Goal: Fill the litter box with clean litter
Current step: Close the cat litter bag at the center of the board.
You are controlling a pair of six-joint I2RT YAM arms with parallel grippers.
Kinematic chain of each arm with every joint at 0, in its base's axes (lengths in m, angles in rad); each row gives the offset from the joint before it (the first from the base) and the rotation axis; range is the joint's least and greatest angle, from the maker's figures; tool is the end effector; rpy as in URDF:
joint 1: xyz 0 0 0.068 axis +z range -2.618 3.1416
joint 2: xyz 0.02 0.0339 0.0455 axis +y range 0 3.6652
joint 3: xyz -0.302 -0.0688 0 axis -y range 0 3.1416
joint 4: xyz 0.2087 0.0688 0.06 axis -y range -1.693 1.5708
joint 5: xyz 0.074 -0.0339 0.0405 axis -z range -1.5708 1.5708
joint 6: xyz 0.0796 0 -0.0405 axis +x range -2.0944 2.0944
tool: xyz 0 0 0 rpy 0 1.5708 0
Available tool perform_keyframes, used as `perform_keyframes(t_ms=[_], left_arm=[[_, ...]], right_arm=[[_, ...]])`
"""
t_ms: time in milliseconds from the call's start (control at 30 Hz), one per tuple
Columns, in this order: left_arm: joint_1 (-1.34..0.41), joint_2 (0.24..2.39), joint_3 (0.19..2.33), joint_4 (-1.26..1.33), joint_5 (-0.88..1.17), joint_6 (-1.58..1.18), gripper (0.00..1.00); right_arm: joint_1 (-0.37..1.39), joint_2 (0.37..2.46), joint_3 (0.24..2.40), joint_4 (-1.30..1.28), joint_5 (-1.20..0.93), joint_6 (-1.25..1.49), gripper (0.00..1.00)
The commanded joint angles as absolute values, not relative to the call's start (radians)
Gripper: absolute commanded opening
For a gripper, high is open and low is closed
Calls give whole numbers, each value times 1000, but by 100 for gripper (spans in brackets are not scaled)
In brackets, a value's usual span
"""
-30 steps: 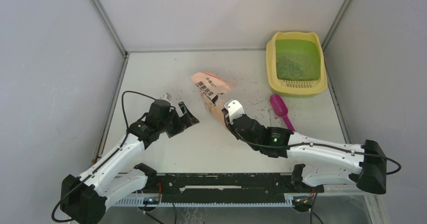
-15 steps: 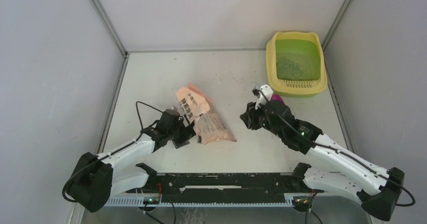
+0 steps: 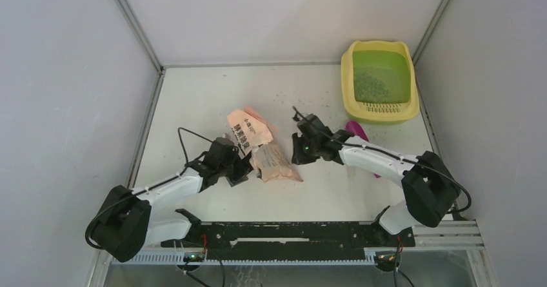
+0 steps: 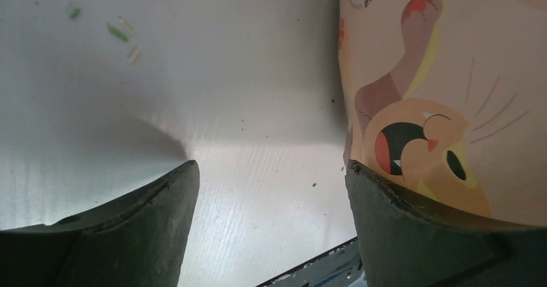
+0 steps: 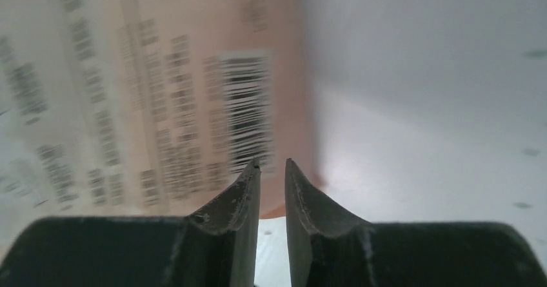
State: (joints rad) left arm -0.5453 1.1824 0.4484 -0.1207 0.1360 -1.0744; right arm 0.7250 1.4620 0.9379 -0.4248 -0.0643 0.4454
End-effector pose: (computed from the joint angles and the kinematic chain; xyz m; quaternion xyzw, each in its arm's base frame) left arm 0.1664 -0.1135 0.1824 -0.2213 0.9081 -0.2971 0.1950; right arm 0.2117 0.1944 0.2365 -0.1423 0.9409 0.1944 0.2380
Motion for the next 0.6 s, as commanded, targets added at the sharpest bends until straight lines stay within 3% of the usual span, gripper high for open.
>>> perform_keyframes(t_ms=[0,267,567], left_arm=[[-564,1158,521,-57,113,-1122,87],[-643,1236,611,84,104,-1181,85],[-609,1071,557,20,57,-1172,86]], right_arm=[[879,1491,1034,-335,-153,473,27],[992,1501,1040,-248,-207,511,30],[734,1287,1006,-429,-134,511,32]])
